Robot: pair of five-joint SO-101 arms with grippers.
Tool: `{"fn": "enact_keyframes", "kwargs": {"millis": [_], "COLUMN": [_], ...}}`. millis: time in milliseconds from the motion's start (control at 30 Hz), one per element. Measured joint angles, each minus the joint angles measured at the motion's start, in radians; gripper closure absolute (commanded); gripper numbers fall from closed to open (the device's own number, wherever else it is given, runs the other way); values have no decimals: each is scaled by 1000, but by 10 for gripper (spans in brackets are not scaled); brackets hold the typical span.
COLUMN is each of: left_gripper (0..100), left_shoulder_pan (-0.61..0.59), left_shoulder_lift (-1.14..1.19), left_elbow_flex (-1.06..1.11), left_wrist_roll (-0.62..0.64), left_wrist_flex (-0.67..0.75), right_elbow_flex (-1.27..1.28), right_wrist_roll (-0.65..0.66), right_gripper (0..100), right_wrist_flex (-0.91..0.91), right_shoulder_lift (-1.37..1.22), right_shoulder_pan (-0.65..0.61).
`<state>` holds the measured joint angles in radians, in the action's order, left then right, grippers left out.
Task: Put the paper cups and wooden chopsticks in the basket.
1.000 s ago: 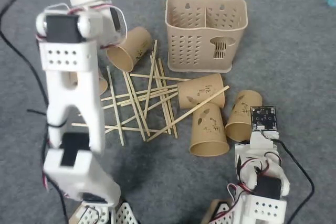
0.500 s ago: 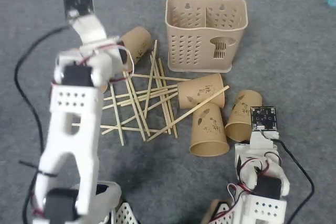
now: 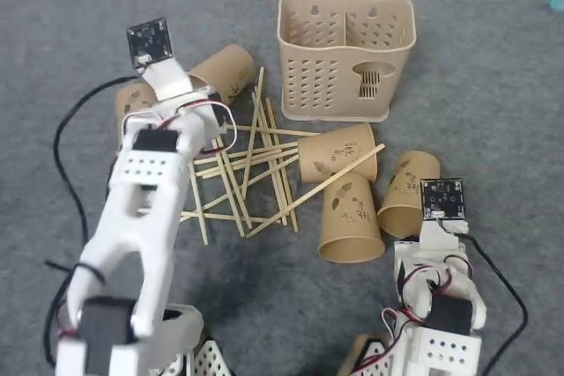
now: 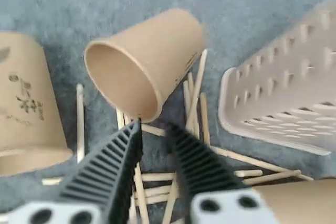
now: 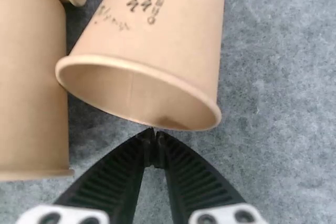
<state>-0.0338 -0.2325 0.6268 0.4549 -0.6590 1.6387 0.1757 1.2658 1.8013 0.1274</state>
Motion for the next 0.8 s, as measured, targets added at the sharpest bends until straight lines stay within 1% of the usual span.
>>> {"fn": "enact_keyframes", "kwargs": {"millis": [67,167,267,400,567,667,733,800], "left_gripper": [733,736,744,766,848,932,994,986], "left_shoulder_pan": [0,0,0,0,0,0,0,0], "left_shoulder_lift": [60,127,169,226,319,374,391,393], "left_elbow_flex": [-20,-57,-84,-89,-89,-89,-89,-91], "left_wrist_roll": [58,120,133,133,133,133,135,135], "left_wrist_flex": [0,0,20,126,264,354,388,400], "right_elbow_flex": [0,0,0,0,0,0,0,0], "right_wrist_roll": [0,0,0,0,0,0,0,0], "right_gripper": [989,989,989,989,989,989,989,989], "right_wrist_flex": [0,0,0,0,0,0,0,0], "right_shoulder_lift": [0,0,0,0,0,0,0,0], "right_shoulder_pan": [0,0,0,0,0,0,0,0]}}
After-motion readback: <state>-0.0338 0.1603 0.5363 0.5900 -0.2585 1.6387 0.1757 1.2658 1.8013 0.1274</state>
